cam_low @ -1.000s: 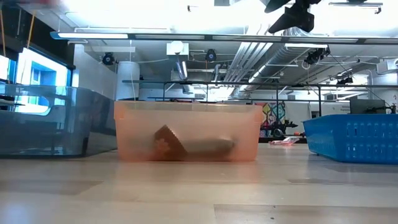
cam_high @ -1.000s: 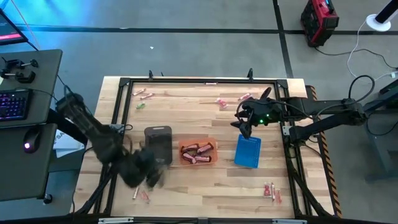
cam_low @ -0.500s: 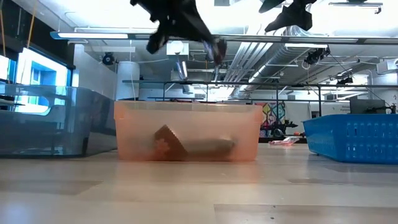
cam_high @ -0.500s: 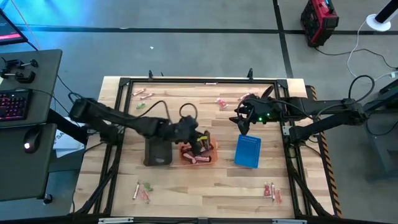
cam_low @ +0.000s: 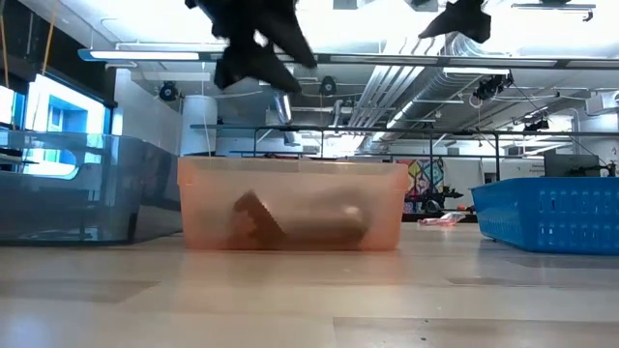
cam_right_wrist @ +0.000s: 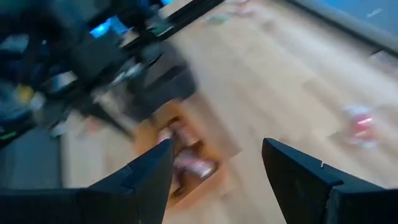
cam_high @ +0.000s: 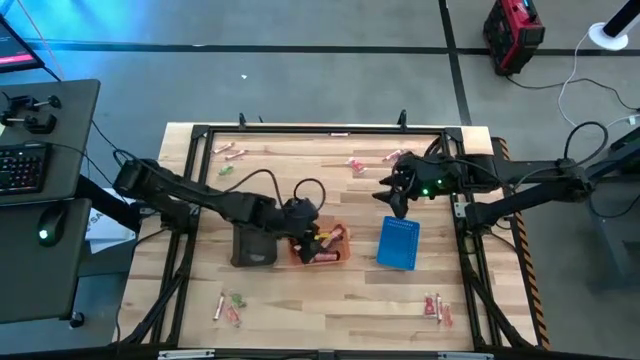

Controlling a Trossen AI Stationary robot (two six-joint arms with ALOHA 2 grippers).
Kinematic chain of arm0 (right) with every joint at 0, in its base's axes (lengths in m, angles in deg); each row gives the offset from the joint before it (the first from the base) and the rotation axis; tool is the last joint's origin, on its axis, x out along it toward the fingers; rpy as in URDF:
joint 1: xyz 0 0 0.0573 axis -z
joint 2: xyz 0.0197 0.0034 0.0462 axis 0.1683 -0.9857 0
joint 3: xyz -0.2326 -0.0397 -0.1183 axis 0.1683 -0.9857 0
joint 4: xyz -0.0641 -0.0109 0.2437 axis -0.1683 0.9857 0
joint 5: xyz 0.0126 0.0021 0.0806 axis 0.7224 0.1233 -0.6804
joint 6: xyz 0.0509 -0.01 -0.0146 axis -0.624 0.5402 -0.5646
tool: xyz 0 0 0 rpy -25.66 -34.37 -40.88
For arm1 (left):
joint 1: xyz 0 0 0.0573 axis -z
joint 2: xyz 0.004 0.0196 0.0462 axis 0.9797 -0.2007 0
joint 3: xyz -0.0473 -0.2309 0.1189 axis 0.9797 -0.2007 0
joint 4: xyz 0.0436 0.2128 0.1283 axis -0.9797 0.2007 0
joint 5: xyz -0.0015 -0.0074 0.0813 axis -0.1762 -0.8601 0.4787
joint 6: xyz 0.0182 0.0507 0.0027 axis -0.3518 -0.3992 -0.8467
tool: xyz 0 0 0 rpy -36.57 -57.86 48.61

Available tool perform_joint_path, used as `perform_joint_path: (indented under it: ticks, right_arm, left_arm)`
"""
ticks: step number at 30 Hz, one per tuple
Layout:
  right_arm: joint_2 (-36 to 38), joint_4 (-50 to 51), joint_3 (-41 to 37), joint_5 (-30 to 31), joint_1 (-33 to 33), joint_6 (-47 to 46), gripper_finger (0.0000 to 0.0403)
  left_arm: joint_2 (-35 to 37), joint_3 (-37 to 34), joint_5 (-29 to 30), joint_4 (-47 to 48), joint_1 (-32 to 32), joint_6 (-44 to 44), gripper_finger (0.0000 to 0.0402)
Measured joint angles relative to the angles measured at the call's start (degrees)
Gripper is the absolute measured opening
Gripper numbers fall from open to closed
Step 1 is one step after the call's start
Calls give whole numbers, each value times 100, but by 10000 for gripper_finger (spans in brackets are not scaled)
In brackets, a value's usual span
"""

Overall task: Sort candy by brand, put in halloween buckets
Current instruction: Put the white candy stick into the blue bin

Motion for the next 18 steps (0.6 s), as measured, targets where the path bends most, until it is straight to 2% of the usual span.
perform_joint_path:
  ticks: [3,5,10,14,18]
  right_arm:
    - [43,360,0,-573,-325,-680,238]
    - [-6,753,-18,-826,-798,-1215,238]
    - [-299,1026,-380,-1096,-2425,-2912,238]
    - [-702,999,-616,-1480,-3605,-4784,238]
    - [-1263,1002,-850,-1587,-4295,-6554,238]
  left_arm:
    - [328,7,-275,144,127,255,191]
    - [529,7,-220,323,288,367,197]
    - [848,7,673,684,765,624,200]
    - [894,7,916,705,946,758,200]
    - [860,7,1144,712,970,882,200]
